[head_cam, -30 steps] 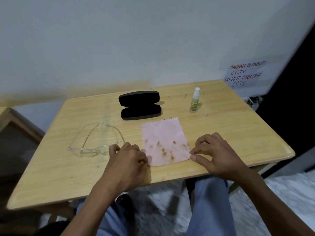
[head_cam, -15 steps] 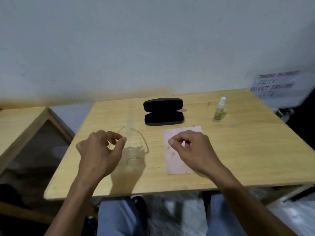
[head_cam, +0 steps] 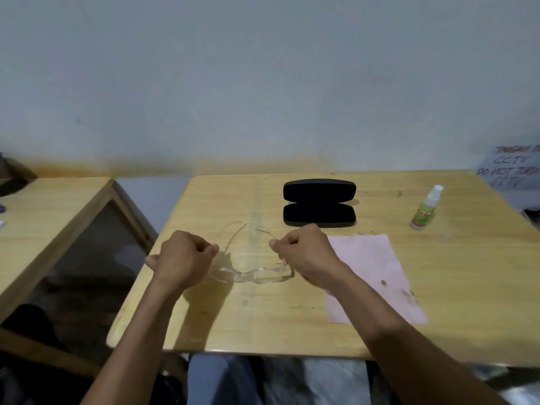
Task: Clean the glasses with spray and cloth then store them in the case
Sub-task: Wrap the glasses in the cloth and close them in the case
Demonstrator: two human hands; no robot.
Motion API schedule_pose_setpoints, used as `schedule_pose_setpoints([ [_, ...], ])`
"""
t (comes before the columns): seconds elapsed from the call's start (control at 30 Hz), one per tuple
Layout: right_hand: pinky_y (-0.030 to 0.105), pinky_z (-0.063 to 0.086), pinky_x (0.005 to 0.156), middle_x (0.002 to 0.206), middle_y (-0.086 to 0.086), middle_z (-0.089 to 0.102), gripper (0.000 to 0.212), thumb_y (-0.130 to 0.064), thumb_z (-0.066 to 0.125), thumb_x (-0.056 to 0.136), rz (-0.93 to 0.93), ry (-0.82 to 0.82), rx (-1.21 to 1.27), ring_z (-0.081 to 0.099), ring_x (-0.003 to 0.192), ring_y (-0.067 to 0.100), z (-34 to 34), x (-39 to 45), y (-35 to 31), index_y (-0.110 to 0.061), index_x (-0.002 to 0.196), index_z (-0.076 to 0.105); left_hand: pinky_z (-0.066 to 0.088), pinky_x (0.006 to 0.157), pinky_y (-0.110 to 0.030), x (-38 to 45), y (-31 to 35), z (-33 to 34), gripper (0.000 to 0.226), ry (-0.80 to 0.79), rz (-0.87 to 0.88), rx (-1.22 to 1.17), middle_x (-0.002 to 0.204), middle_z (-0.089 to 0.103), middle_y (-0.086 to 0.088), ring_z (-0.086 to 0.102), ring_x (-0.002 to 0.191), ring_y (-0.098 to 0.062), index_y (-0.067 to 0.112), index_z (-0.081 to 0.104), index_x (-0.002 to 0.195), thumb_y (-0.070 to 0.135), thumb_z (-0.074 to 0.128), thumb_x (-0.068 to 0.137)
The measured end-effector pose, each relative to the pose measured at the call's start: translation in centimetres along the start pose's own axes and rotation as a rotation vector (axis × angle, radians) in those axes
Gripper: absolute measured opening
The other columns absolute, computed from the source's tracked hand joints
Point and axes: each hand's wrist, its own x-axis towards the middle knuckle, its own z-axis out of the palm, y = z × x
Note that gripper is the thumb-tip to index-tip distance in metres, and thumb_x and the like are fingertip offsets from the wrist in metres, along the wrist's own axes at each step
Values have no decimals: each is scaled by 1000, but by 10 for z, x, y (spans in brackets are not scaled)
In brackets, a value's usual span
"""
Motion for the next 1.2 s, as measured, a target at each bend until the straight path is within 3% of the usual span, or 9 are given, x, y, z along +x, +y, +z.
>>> schedule_pose_setpoints([
  [0.07, 30, 53, 73, 73, 15, 71, 35, -32, 73, 89, -17, 2, 68, 66, 71, 18, -6, -5, -3, 0, 75, 73, 35, 98, -46, -4, -3, -4, 20, -23, -3, -127, 81, 72, 10, 62, 92, -19, 25, 75, 79, 41, 67, 88],
  [0.13, 30, 51, 67, 62, 1, 63, 23, -28, 74, 89, -61, 3, 137, 57, 60, 10, -19, -14, -5, -8, 77, 75, 45, 96, -53, -12, 0, -11, 16, -48, 20, -272, 76, 73, 12, 66, 87, -16, 26, 75, 75, 39, 72, 84],
  [0.23, 25, 48, 59, 67, -8, 62, 8, -24, 72, 90, -167, 53, 117, 54, 56, 6, -48, -30, -3, -20, 83, 75, 53, 82, -39, -30, 18, -15, 13, -88, 129, -396, 68, 73, 13, 67, 76, -12, 26, 75, 72, 35, 75, 82],
  [0.3, 26, 52, 64, 77, -9, 69, 7, -27, 71, 90, -216, 143, 33, 61, 63, 8, -71, -41, 5, -25, 84, 74, 50, 74, -33, -43, 37, -10, 11, -108, 227, -416, 68, 70, 14, 64, 71, -10, 27, 74, 73, 34, 75, 81],
  [0.4, 37, 58, 69, 77, -7, 73, 7, -28, 72, 90, -249, 261, 9, 69, 68, 19, -108, -57, 29, -28, 82, 73, 49, 81, -39, -58, 65, 8, 10, -132, 336, -436, 69, 69, 15, 62, 70, -4, 30, 73, 73, 37, 75, 80],
  [0.5, 26, 55, 60, 74, -6, 73, 11, -22, 72, 91, -234, 338, 40, 71, 66, 14, -138, -71, 59, -28, 82, 72, 47, 91, -54, -73, 90, 33, 7, -152, 395, -448, 71, 69, 19, 60, 70, 0, 35, 72, 74, 38, 75, 79],
  [0.73, 28, 58, 61, 72, -7, 71, 17, -17, 72, 90, -239, 380, 108, 69, 65, 9, -149, -75, 106, -32, 81, 72, 47, 91, -57, -89, 108, 69, 9, -119, 375, -409, 76, 67, 28, 61, 74, 2, 44, 70, 80, 36, 75, 80],
  [0.97, 44, 61, 69, 73, -14, 68, 9, -21, 72, 90, -249, 374, 86, 67, 67, 13, -144, -74, 122, -28, 85, 73, 46, 90, -57, -94, 110, 79, 13, -120, 352, -366, 77, 65, 34, 57, 74, 8, 35, 71, 69, 35, 74, 82],
  [1.2, 28, 55, 68, 74, -24, 65, 5, -24, 73, 90, -255, 385, 32, 64, 69, 12, -145, -74, 124, -29, 91, 75, 46, 91, -56, -93, 109, 85, 11, -117, 348, -375, 77, 64, 35, 60, 71, 2, 36, 70, 71, 37, 74, 81],
])
